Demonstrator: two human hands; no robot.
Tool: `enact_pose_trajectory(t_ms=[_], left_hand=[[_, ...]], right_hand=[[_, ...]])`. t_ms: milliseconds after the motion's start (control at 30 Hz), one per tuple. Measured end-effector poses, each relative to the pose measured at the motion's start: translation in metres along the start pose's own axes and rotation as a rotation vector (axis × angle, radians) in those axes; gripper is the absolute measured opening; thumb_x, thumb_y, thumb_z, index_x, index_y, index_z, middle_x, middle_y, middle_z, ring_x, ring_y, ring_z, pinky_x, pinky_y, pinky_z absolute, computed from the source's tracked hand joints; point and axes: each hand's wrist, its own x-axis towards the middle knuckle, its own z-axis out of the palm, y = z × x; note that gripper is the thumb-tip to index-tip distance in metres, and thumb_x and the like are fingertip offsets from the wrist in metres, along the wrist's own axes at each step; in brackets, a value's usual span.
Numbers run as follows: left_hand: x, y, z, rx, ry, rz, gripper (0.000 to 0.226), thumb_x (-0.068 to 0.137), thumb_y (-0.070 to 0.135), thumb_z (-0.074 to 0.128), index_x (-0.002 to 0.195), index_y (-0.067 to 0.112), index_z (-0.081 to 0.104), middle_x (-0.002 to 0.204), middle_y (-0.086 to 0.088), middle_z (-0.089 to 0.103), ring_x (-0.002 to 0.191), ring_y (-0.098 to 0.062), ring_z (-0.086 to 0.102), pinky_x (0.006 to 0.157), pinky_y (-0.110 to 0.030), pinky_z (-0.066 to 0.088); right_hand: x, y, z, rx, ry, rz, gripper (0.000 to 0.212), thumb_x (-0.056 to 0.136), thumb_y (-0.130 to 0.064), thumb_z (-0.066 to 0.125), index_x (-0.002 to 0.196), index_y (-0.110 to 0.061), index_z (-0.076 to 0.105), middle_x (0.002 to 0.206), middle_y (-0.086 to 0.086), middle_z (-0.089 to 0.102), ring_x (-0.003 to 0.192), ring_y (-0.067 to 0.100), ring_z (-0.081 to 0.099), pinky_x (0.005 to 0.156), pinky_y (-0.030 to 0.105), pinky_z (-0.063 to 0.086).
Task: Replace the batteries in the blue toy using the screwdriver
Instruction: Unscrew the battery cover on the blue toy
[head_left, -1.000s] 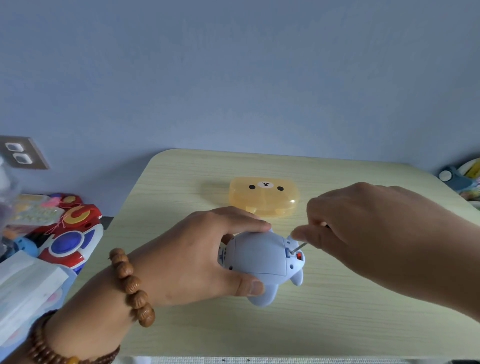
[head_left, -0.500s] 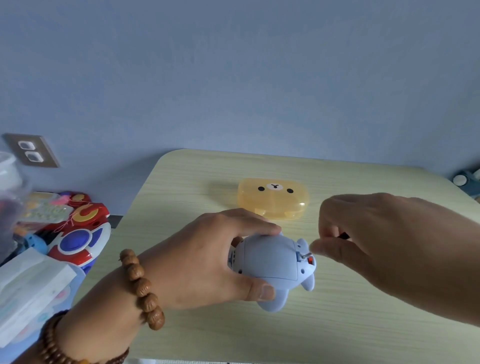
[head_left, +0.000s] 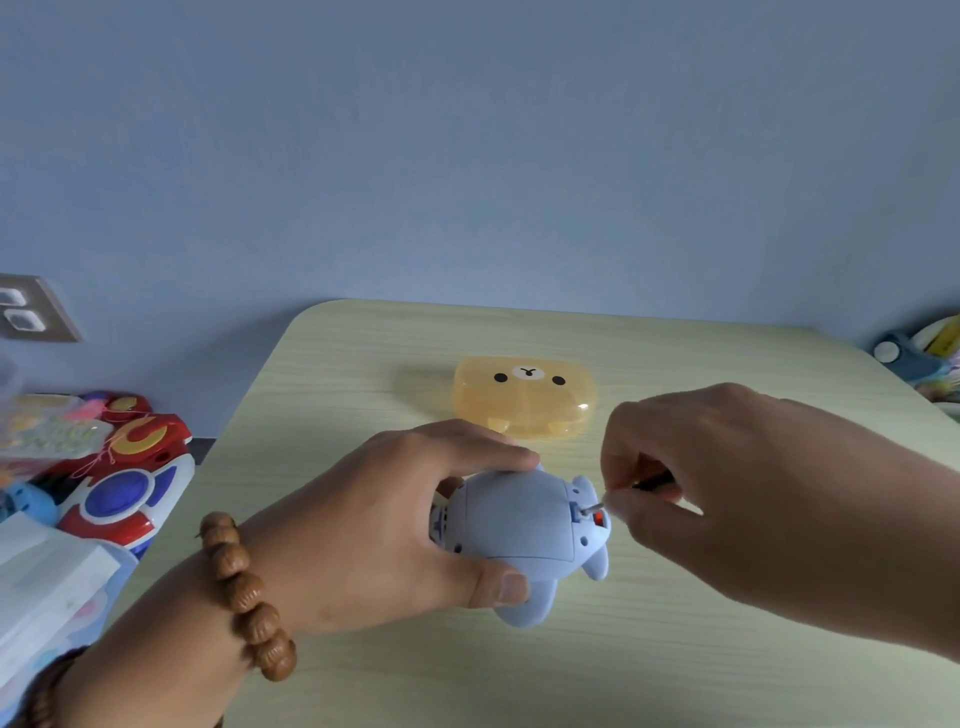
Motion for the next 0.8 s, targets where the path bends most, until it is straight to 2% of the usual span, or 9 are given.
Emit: enact_pose_trajectory(t_ms=[100, 167, 400, 500, 567, 667, 733, 800], left_hand=[[-0.001, -0.001, 0.0, 0.008, 0.0, 0.002, 0.07, 0.064, 0.048, 0.09, 0.127, 0.049, 0.06, 0.132, 0.038, 0.052, 0.111, 0.005, 0.06, 0.09, -0.024, 0.054], [-0.001, -0.001, 0.0, 0.014, 0.0, 0.002, 0.071, 0.064, 0.049, 0.09, 0.127, 0.05, 0.059, 0.132, 0.038, 0.052, 0.111, 0.005, 0.06, 0.091, -0.025, 0.054], [-0.001, 0.0, -0.001, 0.028, -0.009, -0.003, 0.072, 0.065, 0.05, 0.09, 0.13, 0.048, 0.058, 0.133, 0.038, 0.05, 0.113, 0.006, 0.059, 0.093, -0.025, 0.053], [-0.002, 0.001, -0.001, 0.033, -0.012, 0.002, 0.073, 0.065, 0.048, 0.09, 0.13, 0.047, 0.058, 0.133, 0.036, 0.051, 0.113, 0.005, 0.059, 0.093, -0.025, 0.053], [-0.001, 0.0, -0.001, 0.038, -0.01, 0.011, 0.074, 0.065, 0.049, 0.09, 0.131, 0.046, 0.058, 0.133, 0.037, 0.05, 0.116, 0.006, 0.058, 0.094, -0.023, 0.052], [-0.002, -0.002, -0.001, 0.047, -0.009, 0.022, 0.075, 0.064, 0.051, 0.089, 0.132, 0.047, 0.058, 0.136, 0.04, 0.047, 0.119, 0.011, 0.054, 0.098, -0.021, 0.048], [-0.002, -0.003, 0.0, 0.048, -0.005, 0.029, 0.074, 0.063, 0.05, 0.089, 0.131, 0.048, 0.058, 0.136, 0.04, 0.047, 0.12, 0.012, 0.053, 0.098, -0.02, 0.048], [-0.002, -0.003, 0.0, 0.041, 0.0, 0.034, 0.073, 0.063, 0.05, 0.089, 0.13, 0.048, 0.059, 0.137, 0.04, 0.047, 0.121, 0.011, 0.054, 0.098, -0.021, 0.048]], right_hand=[[0.005, 0.001, 0.003, -0.065, -0.026, 0.043, 0.042, 0.093, -0.054, 0.029, 0.08, -0.024, 0.055, 0.077, -0.004, 0.059, 0.071, 0.012, 0.06, 0.064, 0.029, 0.049], [0.006, 0.001, 0.007, -0.092, -0.032, 0.048, 0.045, 0.095, -0.053, 0.028, 0.078, -0.02, 0.054, 0.075, -0.002, 0.058, 0.07, 0.016, 0.059, 0.064, 0.031, 0.047], [-0.005, 0.005, 0.012, 0.06, -0.065, 0.07, 0.035, 0.085, -0.064, 0.025, 0.09, -0.04, 0.049, 0.074, -0.014, 0.056, 0.067, 0.005, 0.055, 0.059, 0.02, 0.042], [-0.009, 0.012, 0.021, 0.139, 0.024, 0.143, 0.023, 0.088, -0.054, 0.034, 0.083, -0.036, 0.048, 0.075, -0.012, 0.061, 0.058, 0.009, 0.054, 0.05, 0.021, 0.039], [-0.01, 0.021, 0.029, 0.2, 0.095, 0.243, 0.027, 0.088, -0.053, 0.036, 0.084, -0.033, 0.053, 0.081, -0.021, 0.062, 0.056, 0.008, 0.054, 0.049, 0.025, 0.04], [-0.007, 0.036, 0.052, 0.182, 0.14, 0.371, 0.032, 0.093, -0.048, 0.034, 0.081, -0.028, 0.056, 0.069, -0.007, 0.061, 0.063, 0.009, 0.057, 0.056, 0.031, 0.047], [-0.007, 0.041, 0.072, 0.139, 0.204, 0.427, 0.028, 0.094, -0.04, 0.039, 0.076, -0.027, 0.057, 0.073, -0.009, 0.058, 0.066, 0.012, 0.056, 0.056, 0.032, 0.05], [-0.007, 0.042, 0.085, 0.061, 0.281, 0.448, 0.021, 0.091, -0.035, 0.053, 0.073, -0.03, 0.063, 0.075, -0.01, 0.054, 0.069, 0.013, 0.054, 0.05, 0.028, 0.047]])
